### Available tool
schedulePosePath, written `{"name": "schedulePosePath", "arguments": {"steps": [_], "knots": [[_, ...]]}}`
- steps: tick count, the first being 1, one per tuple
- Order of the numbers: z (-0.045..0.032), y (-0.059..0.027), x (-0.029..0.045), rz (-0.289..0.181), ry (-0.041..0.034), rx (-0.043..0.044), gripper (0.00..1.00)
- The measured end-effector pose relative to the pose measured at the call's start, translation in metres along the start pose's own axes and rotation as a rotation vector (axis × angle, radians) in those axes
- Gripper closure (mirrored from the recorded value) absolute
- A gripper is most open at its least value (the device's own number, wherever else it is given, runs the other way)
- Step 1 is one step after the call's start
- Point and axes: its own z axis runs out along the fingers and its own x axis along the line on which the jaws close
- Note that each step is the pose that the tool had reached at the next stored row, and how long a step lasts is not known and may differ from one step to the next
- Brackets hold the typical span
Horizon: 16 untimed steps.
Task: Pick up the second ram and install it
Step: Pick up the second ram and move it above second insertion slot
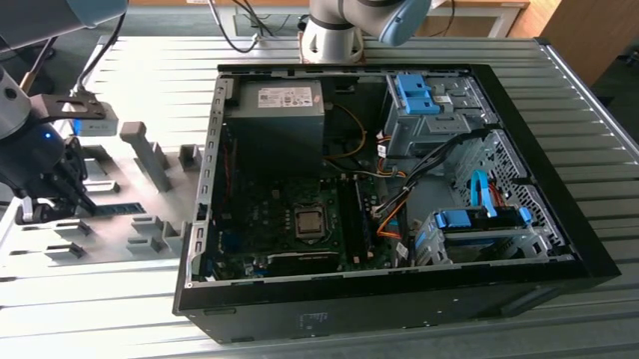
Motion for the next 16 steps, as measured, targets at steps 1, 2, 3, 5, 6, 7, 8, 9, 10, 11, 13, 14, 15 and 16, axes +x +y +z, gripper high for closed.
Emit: {"name": "schedulePosePath", "arguments": {"steps": [1, 2, 3, 5, 6, 7, 8, 9, 10, 11, 13, 14, 15, 16], "knots": [[-0.0005, 0.0, 0.0, 0.0, 0.0, 0.0, 0.86], [-0.001, 0.0, 0.0, 0.0, 0.0, 0.0, 0.86], [-0.0014, 0.0, 0.0, 0.0, 0.0, 0.0, 0.86], [-0.0022, 0.0, 0.0, 0.0, 0.0, 0.0, 0.86], [-0.0026, 0.0, 0.0, 0.0, 0.0, 0.0, 0.86], [-0.003, 0.0, 0.0, 0.0, 0.0, 0.0, 0.86], [-0.0035, 0.0001, 0.0, 0.0, 0.0001, -0.0001, 0.86], [-0.0039, 0.0, 0.0, 0.0, 0.0001, -0.0001, 0.86], [-0.0044, 0.0001, 0.0, 0.0, 0.0, 0.0, 0.86], [-0.0049, 0.0001, 0.0, 0.0, 0.0001, 0.0, 0.86], [-0.0059, 0.0001, 0.0, 0.0, 0.0, 0.0, 0.86], [-0.0066, 0.0001, 0.0, 0.0, 0.0001, -0.0001, 0.86], [-0.0071, 0.0001, -0.0001, 0.0, 0.0, -0.0001, 0.86], [-0.0077, 0.0001, -0.0001, 0.0, 0.0, -0.0001, 0.86]]}}
